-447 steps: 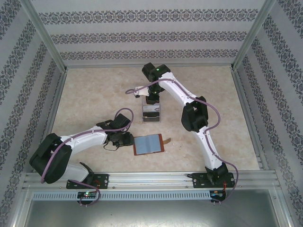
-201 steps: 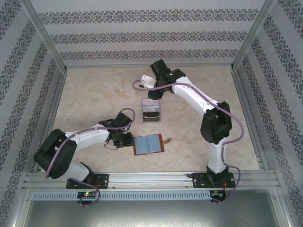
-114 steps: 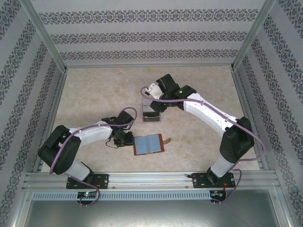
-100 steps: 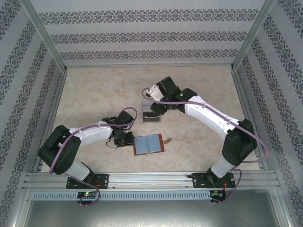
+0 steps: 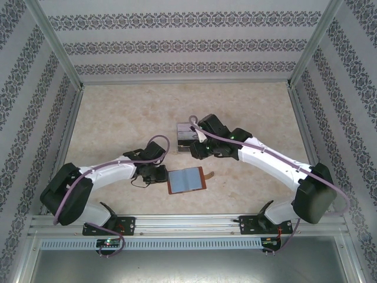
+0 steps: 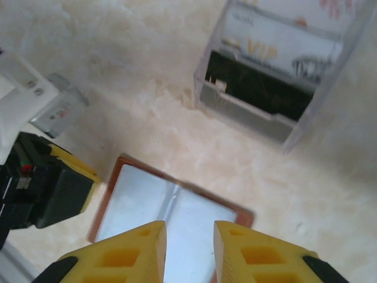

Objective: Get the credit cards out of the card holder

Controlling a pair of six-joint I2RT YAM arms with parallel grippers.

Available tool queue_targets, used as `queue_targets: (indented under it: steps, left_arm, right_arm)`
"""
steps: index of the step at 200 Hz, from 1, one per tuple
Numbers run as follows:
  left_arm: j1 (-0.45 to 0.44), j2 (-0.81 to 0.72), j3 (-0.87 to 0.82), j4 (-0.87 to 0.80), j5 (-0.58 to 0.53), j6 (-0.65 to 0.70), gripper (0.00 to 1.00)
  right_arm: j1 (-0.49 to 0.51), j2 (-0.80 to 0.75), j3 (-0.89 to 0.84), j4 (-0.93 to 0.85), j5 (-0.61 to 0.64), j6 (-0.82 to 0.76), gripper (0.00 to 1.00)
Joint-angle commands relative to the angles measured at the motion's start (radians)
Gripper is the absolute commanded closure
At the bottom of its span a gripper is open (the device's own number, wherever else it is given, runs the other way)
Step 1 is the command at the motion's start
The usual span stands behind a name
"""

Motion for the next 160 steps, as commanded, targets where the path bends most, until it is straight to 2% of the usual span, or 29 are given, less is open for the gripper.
queue_targets:
  steps: [1, 15, 51, 82, 160]
  left_arm:
    - [0.058, -0.051, -0.041, 0.022, 0.019, 0.01, 0.79]
    - [0.097, -0.071, -0.053, 0.012, 0.036, 0.029, 0.79]
    - [0.222, -0.119, -0.081, 0.013, 0.105, 0.073, 0.79]
    - [0.317, -0.15, -0.087, -0.001, 0.142, 0.111, 0.79]
    - [0.347, -0.174, -0.127, 0.036, 0.174, 0.114, 0.79]
  right_arm:
    - [0.021, 0.001, -0.061, 0.026, -0.113, 0.278, 0.71]
    - [0.038, 0.024, -0.094, 0.079, -0.187, 0.318, 0.7]
    - [0.092, 0.132, -0.106, 0.164, -0.244, 0.41, 0.68]
    - [0.146, 0.246, -0.05, 0.215, -0.274, 0.445, 0.66]
    - [0.214, 0.429, 0.076, 0.188, -0.292, 0.457, 0.63]
